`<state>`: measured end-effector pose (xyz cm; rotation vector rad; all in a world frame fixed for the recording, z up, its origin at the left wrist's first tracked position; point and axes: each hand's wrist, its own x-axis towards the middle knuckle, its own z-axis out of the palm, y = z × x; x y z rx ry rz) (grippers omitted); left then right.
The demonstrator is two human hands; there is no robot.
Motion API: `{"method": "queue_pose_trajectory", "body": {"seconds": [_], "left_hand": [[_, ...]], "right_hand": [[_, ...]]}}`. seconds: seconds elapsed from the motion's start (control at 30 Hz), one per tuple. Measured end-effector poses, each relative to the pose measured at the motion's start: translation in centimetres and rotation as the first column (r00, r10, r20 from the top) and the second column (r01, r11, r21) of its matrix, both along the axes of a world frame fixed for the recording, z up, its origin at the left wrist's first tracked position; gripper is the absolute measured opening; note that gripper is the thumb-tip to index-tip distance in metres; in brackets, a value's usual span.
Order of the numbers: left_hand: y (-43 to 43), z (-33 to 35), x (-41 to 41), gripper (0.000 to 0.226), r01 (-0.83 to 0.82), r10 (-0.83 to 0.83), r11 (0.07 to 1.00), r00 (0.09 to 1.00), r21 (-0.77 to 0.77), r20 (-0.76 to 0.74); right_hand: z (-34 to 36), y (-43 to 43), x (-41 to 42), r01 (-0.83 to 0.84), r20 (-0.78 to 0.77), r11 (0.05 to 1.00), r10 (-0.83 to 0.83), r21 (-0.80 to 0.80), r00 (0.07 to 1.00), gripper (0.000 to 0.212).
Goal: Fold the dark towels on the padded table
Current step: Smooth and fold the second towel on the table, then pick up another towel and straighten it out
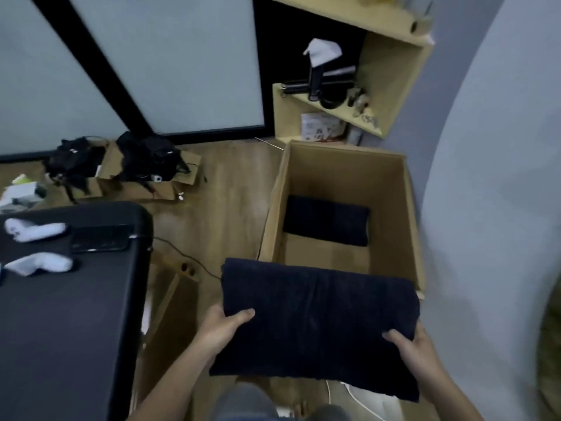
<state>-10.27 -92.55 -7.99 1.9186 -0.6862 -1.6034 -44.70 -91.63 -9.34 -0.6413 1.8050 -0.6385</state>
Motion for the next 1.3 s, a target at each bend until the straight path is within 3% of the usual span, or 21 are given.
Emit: {"method": "queue_pose_trajectory", "body": {"seconds": [0.13, 0.27, 0.37, 0.53, 0.63, 0.73, 0.8, 0.97, 1.1, 1.3], "left_hand": [[-7.0, -1.4, -1.3, 0.027, 0.120, -0.120, 0.993, 0.992, -0.012, -0.032], [-13.7, -2.0, -2.9, 0.049, 0.203, -0.204, 0.978, 0.978, -0.036, -0.036], [-18.7, -2.4, -4.7, 0.058, 0.220, -0.221, 0.975, 0.975, -0.037, -0.005], [-29.4, -4.2, -8.5, 0.040, 0.248, -0.246, 0.964, 0.969, -0.094, 0.027], [-36.0, -6.8, -10.1, 0.063, 0.321, -0.307, 0.942, 0.941, -0.094, 0.140], [-39.6, -9.1, -10.5, 0.086, 0.376, -0.361, 0.926, 0.874, 0.017, 0.326], [-40.1, -9.5, -10.7, 0.086, 0.391, -0.380, 0.919, 0.838, 0.055, 0.392], [-39.9, -9.5, -10.7, 0.079, 0.434, -0.406, 0.900, 0.807, 0.036, 0.430], [-39.3, -8.2, -9.9, 0.074, 0.521, -0.451, 0.854, 0.741, -0.001, 0.498], [-34.8, -3.7, -5.6, 0.069, 0.558, -0.391, 0.829, 0.626, -0.037, 0.675]], "right_hand": [[-0.1, -3.8, 0.5, 0.040, -0.093, 0.999, -0.044, -0.036, 0.995, 0.042], [0.2, -8.6, 0.6, 0.007, -0.209, 0.994, -0.030, -0.112, 0.977, 0.032], [0.2, -13.0, -0.1, -0.007, -0.276, 0.988, -0.036, -0.155, 0.960, 0.038], [-1.8, -23.7, -3.0, -0.023, -0.290, 0.976, -0.042, -0.216, 0.956, 0.051], [-4.2, -31.5, -5.3, -0.034, -0.303, 0.975, -0.035, -0.218, 0.952, 0.071], [-6.6, -37.4, -7.8, 0.027, -0.394, 0.984, -0.095, -0.176, 0.914, 0.098], [-6.6, -39.4, -7.9, 0.024, -0.389, 0.986, -0.087, -0.164, 0.917, 0.095], [-6.3, -40.4, -5.3, -0.220, -0.390, 0.960, 0.139, -0.171, 0.910, 0.077], [-6.5, -39.8, -2.2, -0.470, -0.441, 0.878, 0.388, -0.090, 0.809, 0.072], [-3.4, -39.4, 5.9, -0.807, -0.525, 0.577, 0.651, -0.126, 0.548, 0.064]]}}
